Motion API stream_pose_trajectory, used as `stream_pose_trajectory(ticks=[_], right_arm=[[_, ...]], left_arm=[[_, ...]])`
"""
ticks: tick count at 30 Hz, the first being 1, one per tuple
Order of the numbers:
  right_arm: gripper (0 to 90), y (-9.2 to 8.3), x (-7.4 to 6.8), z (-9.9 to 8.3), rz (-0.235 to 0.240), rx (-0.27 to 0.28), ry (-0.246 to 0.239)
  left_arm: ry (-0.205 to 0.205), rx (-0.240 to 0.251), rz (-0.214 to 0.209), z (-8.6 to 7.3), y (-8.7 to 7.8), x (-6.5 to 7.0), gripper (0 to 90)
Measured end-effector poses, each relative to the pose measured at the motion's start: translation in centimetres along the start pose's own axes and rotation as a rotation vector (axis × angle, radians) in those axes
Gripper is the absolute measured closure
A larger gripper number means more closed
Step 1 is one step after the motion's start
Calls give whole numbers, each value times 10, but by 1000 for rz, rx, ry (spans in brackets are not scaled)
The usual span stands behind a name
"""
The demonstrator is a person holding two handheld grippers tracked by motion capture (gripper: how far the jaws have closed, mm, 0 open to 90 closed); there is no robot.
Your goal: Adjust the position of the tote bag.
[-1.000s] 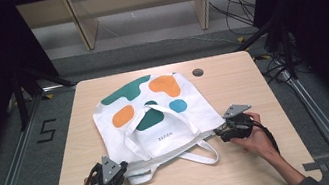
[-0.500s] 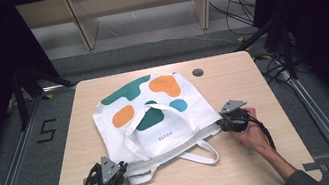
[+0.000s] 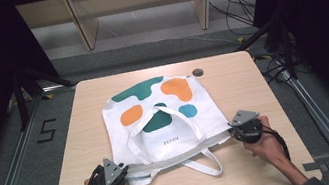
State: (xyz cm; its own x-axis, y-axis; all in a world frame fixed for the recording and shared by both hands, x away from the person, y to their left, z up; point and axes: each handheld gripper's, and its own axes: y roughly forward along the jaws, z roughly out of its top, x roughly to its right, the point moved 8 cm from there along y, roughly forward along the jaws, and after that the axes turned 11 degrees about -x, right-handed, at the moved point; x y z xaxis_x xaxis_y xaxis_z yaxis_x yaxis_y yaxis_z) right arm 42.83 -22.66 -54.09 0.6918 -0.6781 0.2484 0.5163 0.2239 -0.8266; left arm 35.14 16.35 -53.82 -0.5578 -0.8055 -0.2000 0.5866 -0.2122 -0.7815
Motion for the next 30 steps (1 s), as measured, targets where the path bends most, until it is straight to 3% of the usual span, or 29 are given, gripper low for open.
stream_pose_trajectory(ticks=[6, 9, 10, 12, 17, 21, 22, 23, 26, 27, 28, 30], right_arm=[[803, -30, -23, -29, 16, 19, 4], [800, -33, -26, -33, 23, 21, 3], [796, -33, -26, -32, 28, 27, 9], [781, -32, -24, -32, 35, 38, 31], [679, -31, -23, -28, 58, 74, 35], [609, -27, -25, -26, 53, 72, -11], [597, -25, -26, -26, 56, 63, -4], [588, -24, -27, -26, 55, 60, -6], [580, -20, -28, -23, 49, 54, -18], [579, -18, -30, -19, 47, 55, -29], [576, -16, -31, -17, 47, 56, -45], [578, -12, -33, -15, 35, 46, -71]], left_arm=[[26, -15, -5, -3, -1, 4, 727], [7, -23, -3, -6, 1, 4, 685], [23, -38, -3, -8, 1, 2, 664], [-1, -34, -19, -9, 4, 2, 622], [10, -40, -17, -9, 7, 2, 533], [9, -48, -10, -8, 11, 0, 457], [13, -51, -4, -7, 12, -2, 436], [-5, -47, -10, -7, 14, -1, 431], [3, -67, -14, -6, 17, -3, 434], [-14, -57, -8, -5, 19, -3, 434], [-1, -67, -11, -6, 18, -4, 434], [-12, -65, -19, -4, 21, -3, 455]])
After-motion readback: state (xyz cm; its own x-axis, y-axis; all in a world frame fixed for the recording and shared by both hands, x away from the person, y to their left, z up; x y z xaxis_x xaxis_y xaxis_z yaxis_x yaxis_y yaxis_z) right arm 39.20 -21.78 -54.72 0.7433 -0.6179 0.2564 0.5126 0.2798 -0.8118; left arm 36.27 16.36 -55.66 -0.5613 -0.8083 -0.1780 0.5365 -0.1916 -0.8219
